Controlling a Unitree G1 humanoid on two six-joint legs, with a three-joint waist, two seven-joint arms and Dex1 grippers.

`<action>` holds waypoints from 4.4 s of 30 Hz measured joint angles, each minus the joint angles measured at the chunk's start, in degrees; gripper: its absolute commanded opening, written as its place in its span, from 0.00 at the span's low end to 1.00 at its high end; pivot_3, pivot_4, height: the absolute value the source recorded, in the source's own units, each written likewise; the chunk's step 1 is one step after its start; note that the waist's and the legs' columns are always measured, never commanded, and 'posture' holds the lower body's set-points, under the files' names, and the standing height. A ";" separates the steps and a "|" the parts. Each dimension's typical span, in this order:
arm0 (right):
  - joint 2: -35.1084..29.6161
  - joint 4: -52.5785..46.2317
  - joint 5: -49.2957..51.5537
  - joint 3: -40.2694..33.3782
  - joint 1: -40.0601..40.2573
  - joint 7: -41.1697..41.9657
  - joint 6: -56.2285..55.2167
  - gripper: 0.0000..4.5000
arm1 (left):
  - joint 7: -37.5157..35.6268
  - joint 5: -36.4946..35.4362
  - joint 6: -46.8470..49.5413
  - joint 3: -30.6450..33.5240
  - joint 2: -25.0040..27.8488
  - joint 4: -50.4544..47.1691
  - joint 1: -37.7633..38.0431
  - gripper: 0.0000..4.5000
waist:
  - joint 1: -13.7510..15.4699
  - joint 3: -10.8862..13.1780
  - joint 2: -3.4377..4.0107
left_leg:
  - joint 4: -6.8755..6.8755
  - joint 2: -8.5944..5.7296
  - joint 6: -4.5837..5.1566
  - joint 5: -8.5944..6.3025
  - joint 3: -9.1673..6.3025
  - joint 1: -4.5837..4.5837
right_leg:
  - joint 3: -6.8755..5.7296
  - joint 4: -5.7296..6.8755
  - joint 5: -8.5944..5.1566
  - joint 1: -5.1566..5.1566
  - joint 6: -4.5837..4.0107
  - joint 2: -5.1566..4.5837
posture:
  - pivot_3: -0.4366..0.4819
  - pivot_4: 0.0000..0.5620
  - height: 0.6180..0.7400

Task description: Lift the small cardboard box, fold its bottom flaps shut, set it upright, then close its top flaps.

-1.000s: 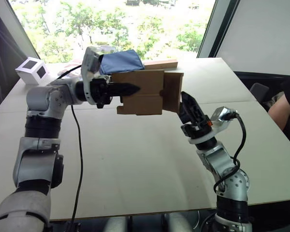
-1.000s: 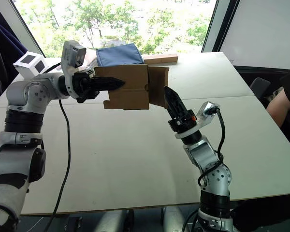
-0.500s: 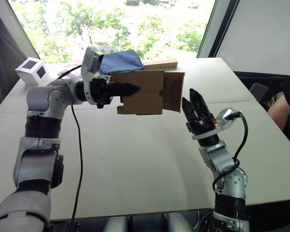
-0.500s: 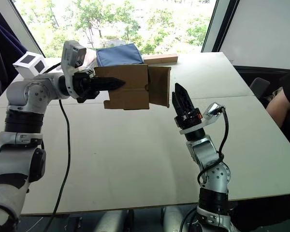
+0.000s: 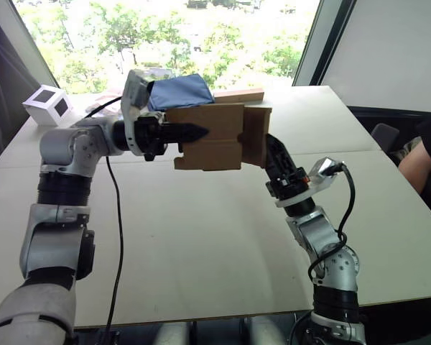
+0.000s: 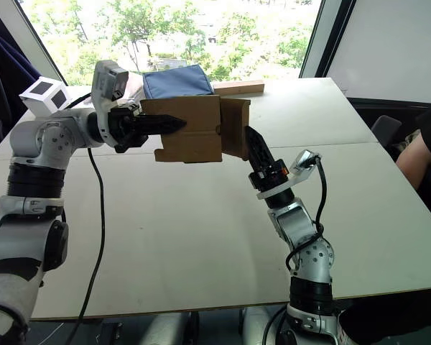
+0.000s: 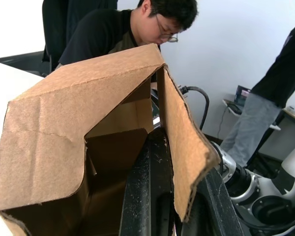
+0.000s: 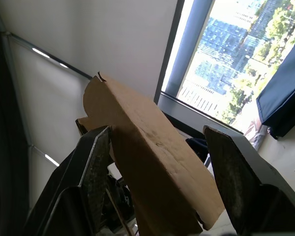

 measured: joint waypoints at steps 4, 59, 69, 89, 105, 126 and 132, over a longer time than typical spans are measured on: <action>-0.03 0.00 -0.30 0.12 0.00 0.28 0.00 0.52 | 0.07 0.00 0.00 0.00 0.00 0.00 0.00 0.00 | -0.02 0.00 0.00 | 0.00 0.00 0.00 0.00 0.00 0.00 | 0.00 0.00 0.00 0.00 0.00 0.00 | 0.48 0.27 0.98; 3.62 -0.73 -2.54 3.09 -2.95 -2.23 -1.06 0.47 | 3.19 -0.13 -0.59 1.62 -2.55 -1.53 2.77 0.00 | -0.03 0.00 0.00 | 0.00 0.00 -0.01 0.00 0.00 0.00 | 0.00 0.01 0.00 -0.02 0.00 0.00 | 0.48 0.27 0.98; 5.46 -0.74 -2.71 3.92 -2.94 -2.23 -0.72 0.47 | 4.44 -0.09 -1.62 1.85 -3.55 -2.25 2.78 0.00 | -0.05 0.00 0.00 | 0.00 0.00 -0.01 0.00 0.00 0.00 | 0.01 0.01 0.00 -0.02 0.00 0.00 | 0.48 0.27 0.98; 5.72 -1.27 -3.45 4.37 -2.80 -2.48 -0.16 0.47 | 6.04 -0.07 -3.83 2.88 -5.11 -1.06 2.77 0.00 | -0.05 0.00 0.01 | 0.00 0.00 -0.01 0.01 0.00 0.00 | 0.01 0.01 0.00 -0.02 0.00 0.00 | 0.48 0.27 0.98; -3.09 -3.76 0.83 -2.88 -2.77 -3.44 -0.09 0.01 | 5.47 -2.76 0.02 5.37 -4.26 -0.09 1.46 0.00 | -0.05 0.00 0.01 | -0.01 0.00 -0.01 0.00 0.00 0.00 | 0.01 0.01 0.00 -0.03 0.00 0.01 | 0.48 0.27 0.98; -6.40 -4.66 -11.63 6.48 -4.01 1.84 2.32 0.01 | 4.78 -1.74 -1.19 5.09 -4.20 -0.07 1.49 0.00 | 0.04 0.00 0.01 | -0.01 -0.01 -0.01 0.01 0.01 0.00 | 0.01 0.01 0.00 -0.02 0.00 0.00 | 0.48 0.27 0.98; -15.46 -6.88 -11.12 3.44 0.80 3.81 5.45 0.01 | 3.87 0.21 0.11 1.75 -0.39 -0.76 1.35 0.00 | 0.24 0.00 0.00 | 0.00 -0.05 0.00 0.00 0.01 -0.02 | 0.01 -0.01 0.00 0.00 0.00 -0.04 | 0.48 0.27 0.98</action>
